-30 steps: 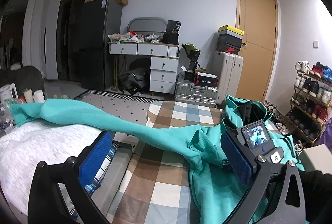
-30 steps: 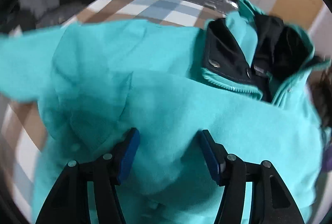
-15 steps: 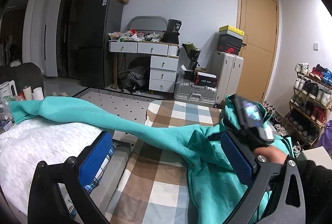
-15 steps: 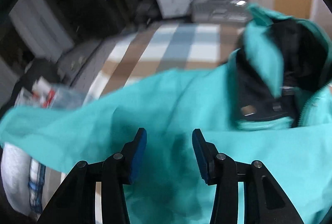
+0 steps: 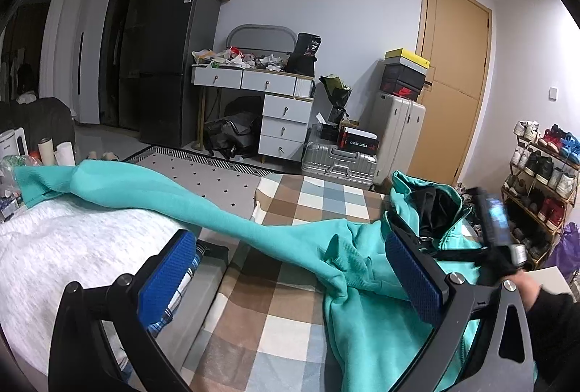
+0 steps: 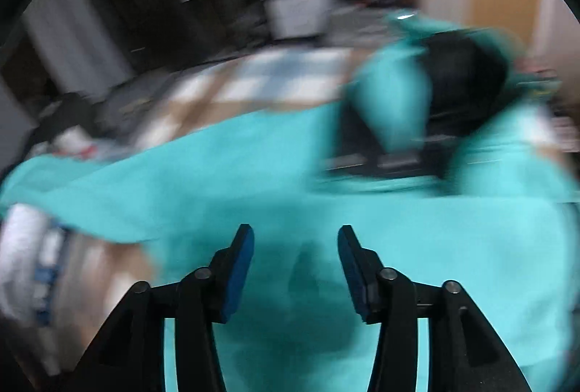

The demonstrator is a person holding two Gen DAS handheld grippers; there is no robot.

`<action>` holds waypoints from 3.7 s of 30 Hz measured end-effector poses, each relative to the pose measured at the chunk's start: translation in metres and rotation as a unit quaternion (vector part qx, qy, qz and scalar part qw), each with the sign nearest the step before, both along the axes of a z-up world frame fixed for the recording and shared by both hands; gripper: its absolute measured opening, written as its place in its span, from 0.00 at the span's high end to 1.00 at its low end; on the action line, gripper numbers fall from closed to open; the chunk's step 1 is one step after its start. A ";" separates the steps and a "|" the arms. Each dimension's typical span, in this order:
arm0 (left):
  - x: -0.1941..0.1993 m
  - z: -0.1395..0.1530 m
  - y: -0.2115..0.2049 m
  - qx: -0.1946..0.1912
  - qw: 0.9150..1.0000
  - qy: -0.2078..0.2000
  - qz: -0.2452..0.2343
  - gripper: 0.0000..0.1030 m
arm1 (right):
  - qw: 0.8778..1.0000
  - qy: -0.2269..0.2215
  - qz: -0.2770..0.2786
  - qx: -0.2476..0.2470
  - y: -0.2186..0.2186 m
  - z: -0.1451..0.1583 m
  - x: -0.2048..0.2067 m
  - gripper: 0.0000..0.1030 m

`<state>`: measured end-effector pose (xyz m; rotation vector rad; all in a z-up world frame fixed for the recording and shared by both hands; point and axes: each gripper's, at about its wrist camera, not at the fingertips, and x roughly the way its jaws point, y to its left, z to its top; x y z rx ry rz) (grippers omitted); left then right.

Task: Fold large clothes
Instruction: 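Lay the sleeve onto the hoodie front and open the right gripper, then grasp the other teal sleeve cuff with the left gripper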

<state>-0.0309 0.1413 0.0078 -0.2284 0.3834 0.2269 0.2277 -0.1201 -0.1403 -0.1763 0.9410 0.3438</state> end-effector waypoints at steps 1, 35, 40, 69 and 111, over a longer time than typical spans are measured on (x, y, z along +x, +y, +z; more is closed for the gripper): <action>0.000 0.000 -0.001 0.000 1.000 0.001 -0.001 0.01 | 0.999 -0.013 -0.023 -0.021 -0.018 0.005 0.003 0.51; 0.024 -0.018 -0.031 0.044 0.998 0.040 0.008 0.01 | 0.996 -0.062 -0.066 0.027 -0.133 0.039 -0.093 0.63; 0.021 -0.020 -0.027 0.041 0.998 0.043 0.019 0.01 | 0.977 -0.159 -0.050 0.132 -0.103 0.081 -0.179 0.28; -0.018 0.047 0.078 -0.006 0.991 0.068 0.117 0.01 | 0.926 -0.356 0.034 0.122 -0.059 0.070 -0.296 0.00; -0.028 0.069 0.235 -0.197 0.977 -0.022 0.072 0.89 | 0.911 -0.354 0.213 0.002 0.019 0.030 -0.334 0.00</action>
